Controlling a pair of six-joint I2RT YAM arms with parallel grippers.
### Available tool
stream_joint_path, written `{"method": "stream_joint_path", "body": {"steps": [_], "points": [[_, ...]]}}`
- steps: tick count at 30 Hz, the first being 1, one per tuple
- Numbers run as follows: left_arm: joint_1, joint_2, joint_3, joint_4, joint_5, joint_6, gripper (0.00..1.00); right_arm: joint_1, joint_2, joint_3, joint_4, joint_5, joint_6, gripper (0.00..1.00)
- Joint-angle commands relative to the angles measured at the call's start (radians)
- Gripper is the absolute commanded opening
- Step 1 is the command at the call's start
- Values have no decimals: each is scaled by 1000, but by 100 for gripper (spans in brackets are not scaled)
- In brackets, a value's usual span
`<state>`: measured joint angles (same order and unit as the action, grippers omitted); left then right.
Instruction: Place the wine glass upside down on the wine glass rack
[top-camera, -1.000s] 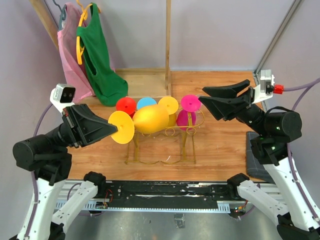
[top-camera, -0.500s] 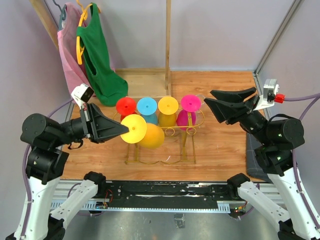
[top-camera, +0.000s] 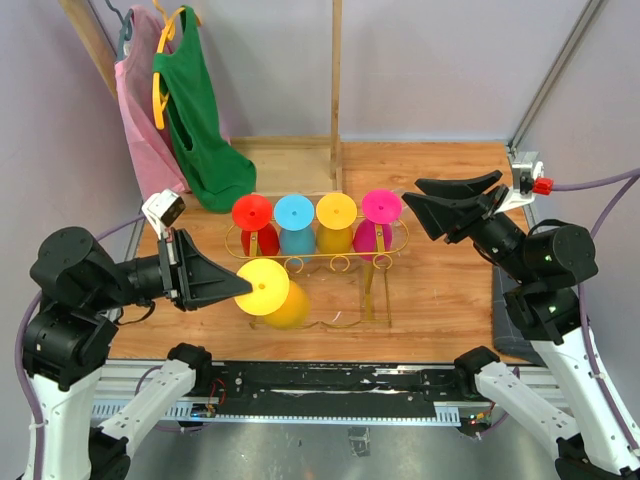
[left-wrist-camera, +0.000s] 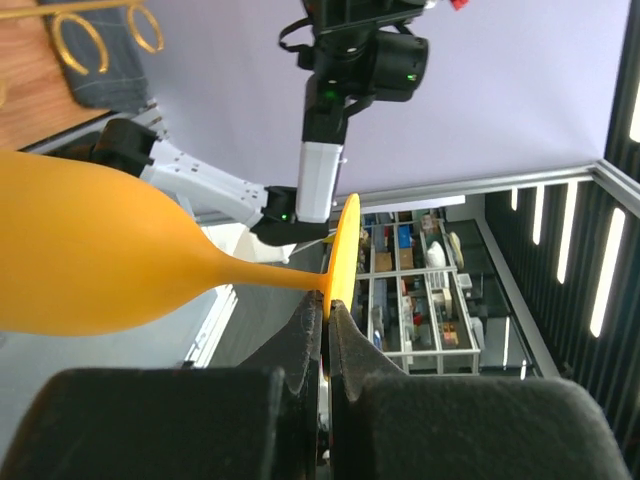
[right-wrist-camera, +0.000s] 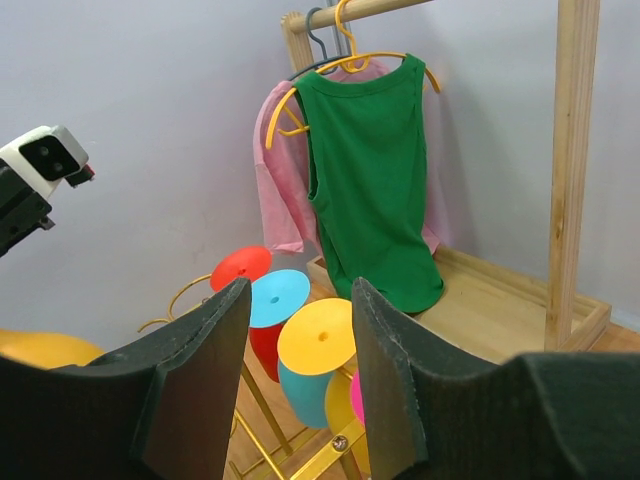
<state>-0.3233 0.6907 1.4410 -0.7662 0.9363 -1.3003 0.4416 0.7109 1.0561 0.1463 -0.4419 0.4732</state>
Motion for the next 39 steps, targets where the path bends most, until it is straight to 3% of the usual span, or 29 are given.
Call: {"method": "stream_joint_path", "body": {"steps": [1, 12, 21, 27, 39], "points": [[-4, -8, -25, -159, 14, 62, 0, -17, -5, 40, 1, 17, 8, 46], [-5, -57, -73, -324, -63, 149, 0, -18, 1, 40, -5, 22, 12, 46], [-7, -80, -166, -326, -174, 168, 0, -18, -1, 36, -12, 18, 13, 46], [-7, -52, -102, -350, -324, 210, 0, -18, -11, 27, -14, 28, 7, 46], [-7, -55, -118, -333, -420, 164, 0, -17, -13, 24, -19, 26, -6, 46]]}}
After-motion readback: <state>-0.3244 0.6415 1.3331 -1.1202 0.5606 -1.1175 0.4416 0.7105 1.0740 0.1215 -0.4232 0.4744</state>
